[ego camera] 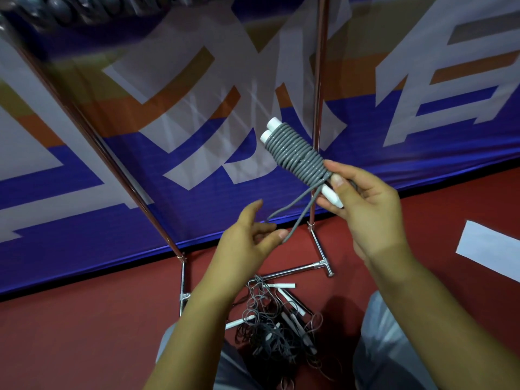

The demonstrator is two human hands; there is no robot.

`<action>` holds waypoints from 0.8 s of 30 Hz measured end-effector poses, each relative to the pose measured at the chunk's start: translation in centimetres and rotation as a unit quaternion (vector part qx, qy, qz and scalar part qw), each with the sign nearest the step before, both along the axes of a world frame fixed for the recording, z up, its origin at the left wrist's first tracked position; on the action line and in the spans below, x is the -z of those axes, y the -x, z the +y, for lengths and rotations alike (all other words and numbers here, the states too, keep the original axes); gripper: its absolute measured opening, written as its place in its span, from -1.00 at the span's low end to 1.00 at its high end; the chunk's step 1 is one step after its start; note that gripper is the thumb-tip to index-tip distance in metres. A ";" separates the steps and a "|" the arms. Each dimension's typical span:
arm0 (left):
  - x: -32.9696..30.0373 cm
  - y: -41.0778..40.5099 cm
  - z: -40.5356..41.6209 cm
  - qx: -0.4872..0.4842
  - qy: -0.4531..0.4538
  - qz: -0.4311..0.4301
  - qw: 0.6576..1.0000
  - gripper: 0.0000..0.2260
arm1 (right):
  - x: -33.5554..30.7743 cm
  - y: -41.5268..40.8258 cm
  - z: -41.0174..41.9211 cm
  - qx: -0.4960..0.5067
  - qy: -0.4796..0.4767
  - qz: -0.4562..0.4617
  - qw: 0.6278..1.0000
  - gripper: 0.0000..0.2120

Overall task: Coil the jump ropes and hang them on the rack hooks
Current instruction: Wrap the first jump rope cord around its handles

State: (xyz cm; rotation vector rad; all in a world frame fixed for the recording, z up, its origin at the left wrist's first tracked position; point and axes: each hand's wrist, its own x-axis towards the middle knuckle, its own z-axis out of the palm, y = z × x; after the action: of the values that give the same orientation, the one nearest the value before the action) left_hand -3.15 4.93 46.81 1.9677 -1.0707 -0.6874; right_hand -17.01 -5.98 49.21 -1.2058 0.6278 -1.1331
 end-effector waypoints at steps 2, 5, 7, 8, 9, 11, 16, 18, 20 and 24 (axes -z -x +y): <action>0.3 0.3 -0.1 -0.003 0.004 -0.055 0.998 -0.42 | -0.1 -0.1 0.4 -0.012 -0.009 -0.001 1.000 -0.74; 0.6 0.2 -0.6 -0.044 0.036 -0.111 0.992 -0.56 | -0.3 0.0 0.8 -0.031 -0.017 -0.007 0.999 -0.74; 0.5 0.3 -0.8 -0.055 0.076 -0.083 0.992 -0.71 | -0.6 0.1 0.9 -0.047 -0.027 -0.016 0.998 -0.74; 0.4 0.4 -1.0 -0.057 0.093 -0.042 0.993 -0.77 | -0.8 0.1 1.0 -0.056 -0.035 -0.023 0.998 -0.75; 0.5 0.4 -1.1 -0.062 0.111 0.022 0.992 -0.82 | -1.0 0.2 0.9 -0.065 -0.044 -0.032 0.996 -0.76; 0.5 0.4 -1.3 -0.085 0.165 0.200 0.962 -0.84 | -1.5 0.3 1.0 -0.089 -0.066 -0.054 0.992 -0.79; 0.2 1.3 -1.9 -0.156 0.247 0.506 0.812 -0.90 | -1.7 0.0 1.4 -0.133 -0.105 -0.095 0.981 -0.80; 0.2 1.4 -2.0 -0.169 0.268 0.571 0.757 -0.85 | -1.7 -0.2 1.6 -0.140 -0.111 -0.102 0.979 -0.79; 0.0 1.3 -1.7 -0.160 0.282 0.620 0.715 -0.82 | -1.9 -0.1 1.6 -0.140 -0.110 -0.108 0.978 -0.78; -1.0 0.0 -0.5 -0.126 0.337 0.678 0.640 -0.64 | -2.1 0.3 1.5 -0.141 -0.096 -0.105 0.980 -0.76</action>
State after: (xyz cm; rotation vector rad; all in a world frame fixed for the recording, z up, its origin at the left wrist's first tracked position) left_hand -3.12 4.43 47.82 0.4971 0.0013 -1.0751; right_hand -17.34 -4.45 51.29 -0.9592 0.3800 -0.9222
